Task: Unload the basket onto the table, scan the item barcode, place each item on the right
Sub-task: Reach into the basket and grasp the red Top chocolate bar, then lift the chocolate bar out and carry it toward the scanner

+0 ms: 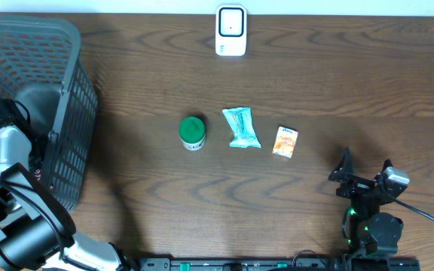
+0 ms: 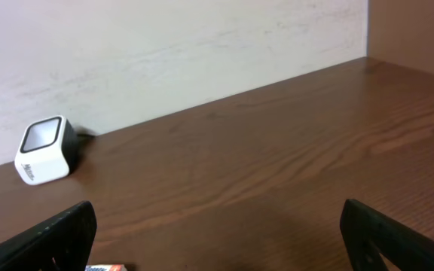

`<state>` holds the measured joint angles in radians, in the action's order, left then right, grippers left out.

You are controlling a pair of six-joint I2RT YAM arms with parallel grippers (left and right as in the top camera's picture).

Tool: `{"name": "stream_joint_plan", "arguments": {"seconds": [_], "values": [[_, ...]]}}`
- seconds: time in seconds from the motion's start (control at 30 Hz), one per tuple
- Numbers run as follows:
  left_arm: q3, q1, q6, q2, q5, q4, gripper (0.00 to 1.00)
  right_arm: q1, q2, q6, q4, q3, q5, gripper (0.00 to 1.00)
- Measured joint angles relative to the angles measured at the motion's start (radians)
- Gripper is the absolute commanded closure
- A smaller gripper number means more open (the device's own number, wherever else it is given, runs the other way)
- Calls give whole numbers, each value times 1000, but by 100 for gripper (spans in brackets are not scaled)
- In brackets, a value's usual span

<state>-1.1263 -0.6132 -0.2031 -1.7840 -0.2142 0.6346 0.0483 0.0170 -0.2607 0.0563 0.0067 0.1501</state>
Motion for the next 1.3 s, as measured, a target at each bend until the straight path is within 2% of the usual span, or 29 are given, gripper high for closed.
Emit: {"name": "stream_joint_plan", "arguments": {"seconds": [0.07,0.2,0.23,0.3,0.33,0.4,0.43,0.67,0.87,1.0,1.17,1.3], "values": [[0,0,-3,-8,15,-5,43,0,0,0,0,0,0,1],[8,1,-3,-10,41,-26,44,0,0,0,0,0,0,1],[14,1,-3,-9,44,-40,47,0,0,0,0,0,0,1],[35,1,-3,-1,51,-74,59,0,0,0,0,0,0,1],[50,1,-7,6,55,-95,71,0,0,0,0,0,0,1],[73,3,-8,16,59,-125,89,0,0,0,0,0,0,1],[81,6,-9,19,57,-132,92,0,0,0,0,0,0,1],[92,6,-3,30,50,-133,93,0,0,0,0,0,0,1],[72,5,-3,97,67,8,93,0,0,0,0,0,0,1],[-11,5,-3,237,96,16,93,0,0,0,0,0,0,1],[-117,5,-3,494,161,-28,93,0,0,0,0,0,0,1],[-131,6,-13,671,351,-74,93,0,0,0,0,0,0,1]]}}
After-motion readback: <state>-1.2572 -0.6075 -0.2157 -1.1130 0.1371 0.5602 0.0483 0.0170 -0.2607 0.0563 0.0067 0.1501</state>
